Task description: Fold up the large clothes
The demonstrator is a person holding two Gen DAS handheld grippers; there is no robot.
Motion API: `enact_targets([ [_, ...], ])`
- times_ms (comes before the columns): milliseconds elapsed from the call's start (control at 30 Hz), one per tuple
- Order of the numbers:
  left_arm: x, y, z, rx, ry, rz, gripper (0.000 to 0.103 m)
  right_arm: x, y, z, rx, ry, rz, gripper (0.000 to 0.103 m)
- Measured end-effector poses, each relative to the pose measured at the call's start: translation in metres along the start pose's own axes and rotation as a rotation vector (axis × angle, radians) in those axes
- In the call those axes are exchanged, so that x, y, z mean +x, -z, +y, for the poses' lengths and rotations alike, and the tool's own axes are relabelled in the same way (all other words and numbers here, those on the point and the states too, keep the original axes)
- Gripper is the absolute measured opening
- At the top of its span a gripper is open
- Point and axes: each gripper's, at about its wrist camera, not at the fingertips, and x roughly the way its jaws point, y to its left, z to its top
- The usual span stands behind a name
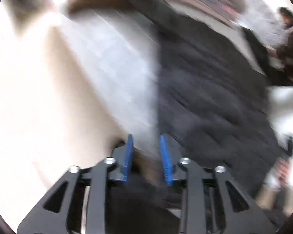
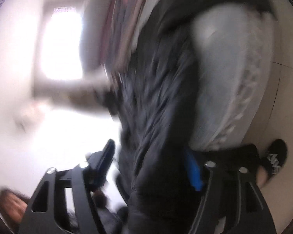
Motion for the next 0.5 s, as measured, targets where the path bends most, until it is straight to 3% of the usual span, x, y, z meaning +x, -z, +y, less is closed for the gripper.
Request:
enact_targets([
  [33, -0.012, -0.009, 0.003, -0.013, -0.044, -0.052, 0.051, -0.018, -0.009, -0.018, 0.05, -0.055, -0.079, 0.087],
  [100, -0.033, -0.026, -0.006, -0.019, -0.061, -0.161, 0.055, -0.039, -0.029, -0.058, 0.161, -0.124, -0.204, 0.087],
  [167, -0.047, -0.047, -0.041, 0.037, -0.029, -0.259, 0.062, -0.039, -0.055, -0.101, 0.281, -0.211, -0.299, 0.087],
  [233, -0.048, -0.06, -0.077, 0.101, -0.003, -0.325, 0.074, -0.032, -0.078, -0.132, 0.345, -0.295, -0.335, 0.087],
  [367, -0.034, -0.071, -0.157, 0.234, 0.073, -0.331, 0.074, 0.014, -0.111, -0.169, 0.432, -0.456, -0.417, 0.087],
  [500, -0.022, -0.08, -0.212, 0.295, 0.164, -0.295, 0.074, 0.028, -0.136, -0.195, 0.487, -0.537, -0.503, 0.087],
])
